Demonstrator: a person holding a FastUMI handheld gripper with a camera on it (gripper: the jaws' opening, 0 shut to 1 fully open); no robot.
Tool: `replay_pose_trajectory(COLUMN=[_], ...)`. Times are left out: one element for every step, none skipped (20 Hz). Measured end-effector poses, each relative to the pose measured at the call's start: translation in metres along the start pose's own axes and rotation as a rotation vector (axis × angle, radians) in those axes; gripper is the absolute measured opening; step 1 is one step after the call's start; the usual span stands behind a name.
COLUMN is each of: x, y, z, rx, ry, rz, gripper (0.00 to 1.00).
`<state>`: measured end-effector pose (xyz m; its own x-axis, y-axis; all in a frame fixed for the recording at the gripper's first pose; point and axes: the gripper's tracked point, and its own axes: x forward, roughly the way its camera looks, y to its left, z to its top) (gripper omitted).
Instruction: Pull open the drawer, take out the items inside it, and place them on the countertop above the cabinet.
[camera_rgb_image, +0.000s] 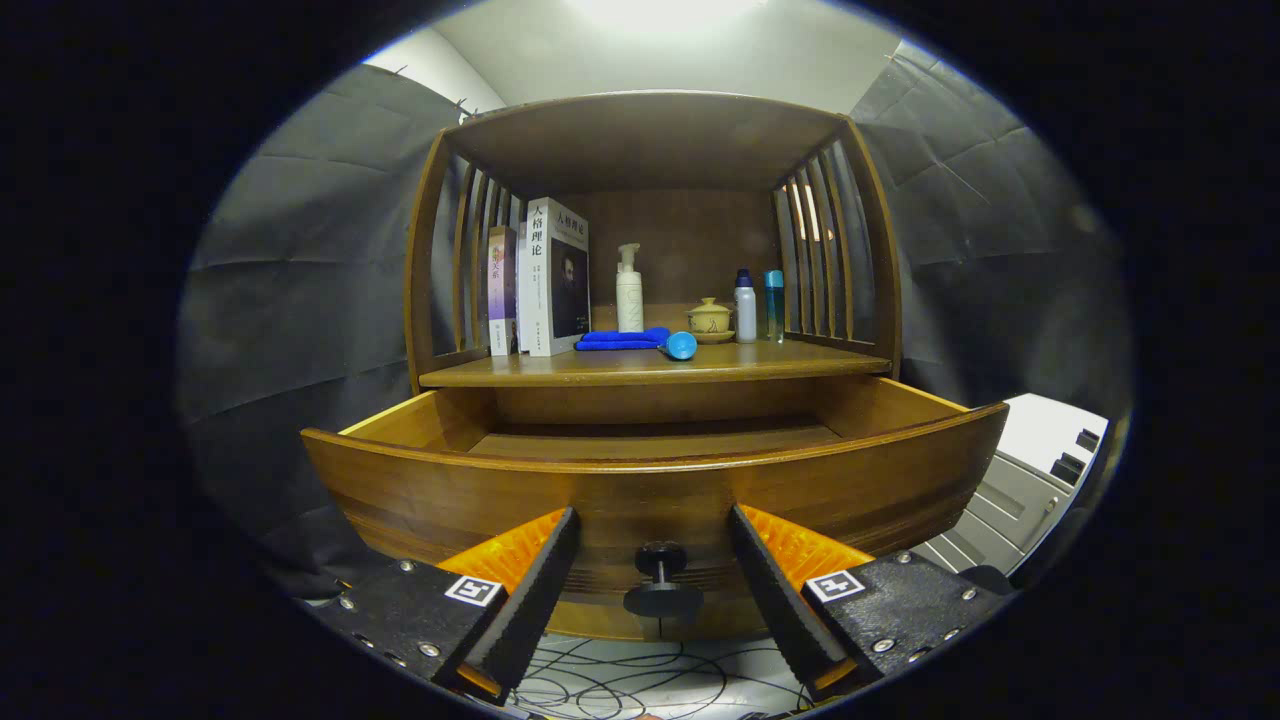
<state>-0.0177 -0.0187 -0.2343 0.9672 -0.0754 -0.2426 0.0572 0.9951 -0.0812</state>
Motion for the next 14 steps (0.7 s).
replay_pose_trajectory(x=[0.004,0.009,0.014,0.017,0.023,0.030,0.034,0.037,0.041,0.045,0.047,0.050,0.054,0.057], y=[0.000,0.000,-0.001,-0.001,-0.001,-0.001,-0.002,-0.002,-0.003,-0.004,-0.004,-0.004,-0.004,-0.004], z=[0.002,0.007,0.002,0.004,0.003,0.004,0.004,0.005,0.006,0.005,0.005,0.005,0.005,0.005], rx=[0.005,0.008,0.006,-0.003,-0.008,-0.009,-0.012,-0.014,-0.013,-0.016,-0.022,-0.030,-0.038,-0.045], ry=[-0.007,-0.017,-0.003,-0.011,-0.008,-0.011,-0.010,-0.012,-0.014,-0.013,-0.014,-0.013,-0.014,-0.014], rz=[0.001,0.001,-0.002,-0.001,-0.001,-0.001,0.002,0.002,0.003,0.001,0.000,-0.001,-0.002,-0.003], gripper=[0.95,0.95,0.95,0.94,0.95,0.95,0.95,0.95,0.95,0.95,0.95,0.95,0.95,0.95])
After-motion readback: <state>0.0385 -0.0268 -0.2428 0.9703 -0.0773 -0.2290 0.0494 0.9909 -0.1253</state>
